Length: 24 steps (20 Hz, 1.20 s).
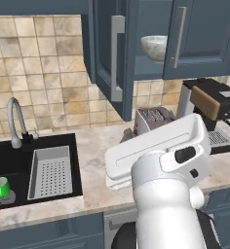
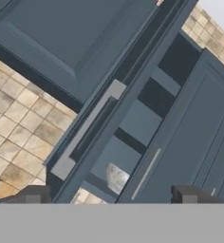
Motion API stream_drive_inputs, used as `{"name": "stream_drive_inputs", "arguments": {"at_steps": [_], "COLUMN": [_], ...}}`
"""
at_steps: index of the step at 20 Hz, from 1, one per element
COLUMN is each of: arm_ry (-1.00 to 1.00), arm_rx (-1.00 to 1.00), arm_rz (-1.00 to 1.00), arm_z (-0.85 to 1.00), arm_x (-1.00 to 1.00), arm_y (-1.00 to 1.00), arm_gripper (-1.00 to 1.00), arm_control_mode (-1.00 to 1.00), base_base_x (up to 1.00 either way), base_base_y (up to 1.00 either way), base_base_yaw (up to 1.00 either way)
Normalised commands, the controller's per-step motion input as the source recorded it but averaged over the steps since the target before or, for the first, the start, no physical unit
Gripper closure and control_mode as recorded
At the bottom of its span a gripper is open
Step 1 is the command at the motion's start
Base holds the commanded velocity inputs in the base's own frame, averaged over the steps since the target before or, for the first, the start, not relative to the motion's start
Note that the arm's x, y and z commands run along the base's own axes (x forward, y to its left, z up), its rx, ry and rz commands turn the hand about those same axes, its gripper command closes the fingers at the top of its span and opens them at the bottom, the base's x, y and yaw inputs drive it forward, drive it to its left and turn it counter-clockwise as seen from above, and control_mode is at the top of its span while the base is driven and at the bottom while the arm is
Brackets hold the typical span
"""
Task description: Pick the mug and place it in the sink. Pick the bowl and place it in the open cabinet and then close the cabinet.
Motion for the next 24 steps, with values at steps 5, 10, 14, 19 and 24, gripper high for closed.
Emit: {"name": "stream_drive_inputs", "arguments": {"at_steps": [5, 10, 14, 19, 24], "arm_ry": [-0.1, -0.13, -0.16, -0.15, -0.1], "arm_rx": [0.08, 0.08, 0.06, 0.07, 0.09], "arm_rz": [0.0, 0.0, 0.0, 0.0, -0.01], "arm_z": [-0.53, -0.62, -0.53, -0.4, -0.29], "arm_x": [0.4, 0.5, 0.51, 0.51, 0.56], "arm_y": [0.0, 0.0, 0.0, 0.0, 0.0], "arm_gripper": [-1.0, -1.0, -1.0, -1.0, -1.0], "arm_control_mode": [-1.0, -1.0, -1.0, -1.0, -1.0], "base_base_x": [0.0, 0.0, 0.0, 0.0, 0.0], "base_base_y": [0.0, 0.0, 0.0, 0.0, 0.0], "base_base_yaw": [0.0, 0.0, 0.0, 0.0, 0.0]}}
